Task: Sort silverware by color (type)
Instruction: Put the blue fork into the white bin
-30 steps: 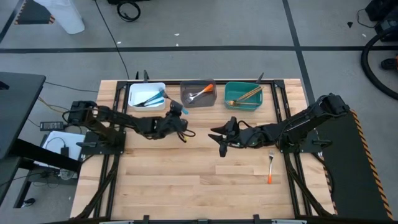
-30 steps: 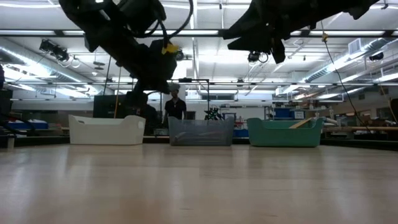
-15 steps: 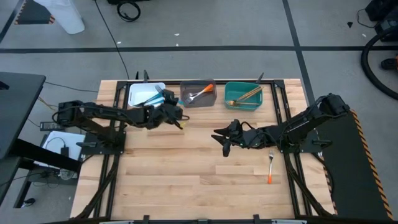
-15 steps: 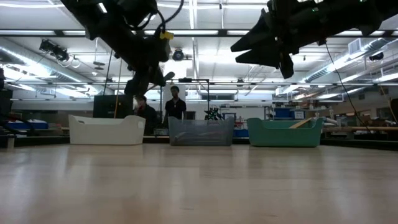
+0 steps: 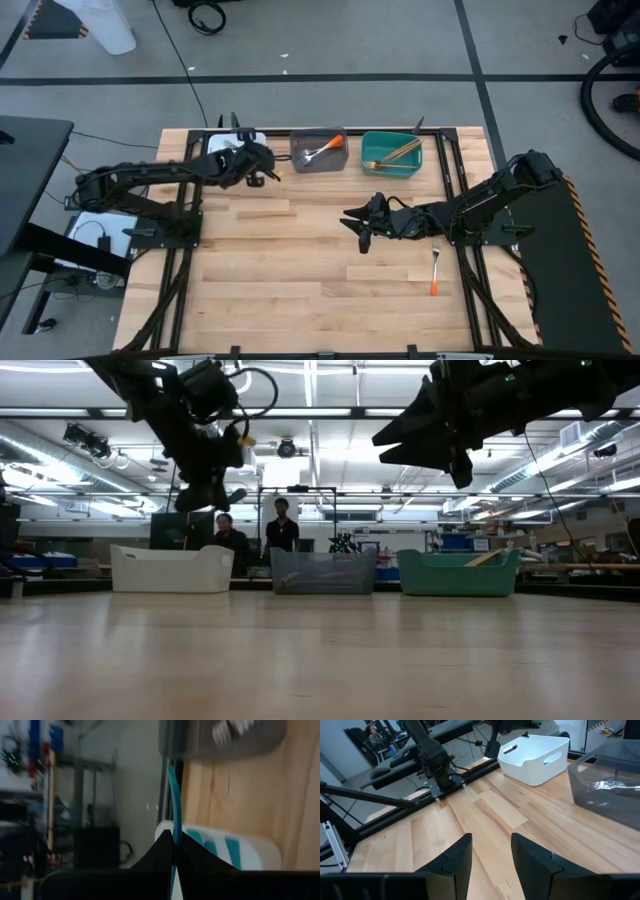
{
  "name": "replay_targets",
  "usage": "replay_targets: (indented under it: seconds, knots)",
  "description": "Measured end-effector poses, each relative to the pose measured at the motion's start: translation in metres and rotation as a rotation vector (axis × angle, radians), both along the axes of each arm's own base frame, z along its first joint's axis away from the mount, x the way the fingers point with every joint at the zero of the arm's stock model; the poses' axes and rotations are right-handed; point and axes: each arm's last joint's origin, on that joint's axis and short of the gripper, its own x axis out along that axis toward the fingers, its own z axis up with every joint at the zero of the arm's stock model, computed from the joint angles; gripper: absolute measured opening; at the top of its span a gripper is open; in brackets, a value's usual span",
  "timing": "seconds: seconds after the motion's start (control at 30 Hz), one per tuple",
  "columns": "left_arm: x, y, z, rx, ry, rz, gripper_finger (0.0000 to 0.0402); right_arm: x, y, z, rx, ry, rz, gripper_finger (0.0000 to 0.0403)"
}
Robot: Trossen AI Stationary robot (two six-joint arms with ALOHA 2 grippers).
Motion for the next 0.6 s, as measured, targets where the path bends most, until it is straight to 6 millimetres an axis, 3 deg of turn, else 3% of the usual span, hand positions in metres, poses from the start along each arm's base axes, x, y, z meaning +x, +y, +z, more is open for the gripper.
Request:
replay_targets:
  seconds: [0.6]
  knots:
    - [-0.033, 0.038, -0.011, -0.219, -0.087, 0.246, 0.0015, 0.0, 0.0, 0.0, -0.015, 0.007, 0.011, 0.0147]
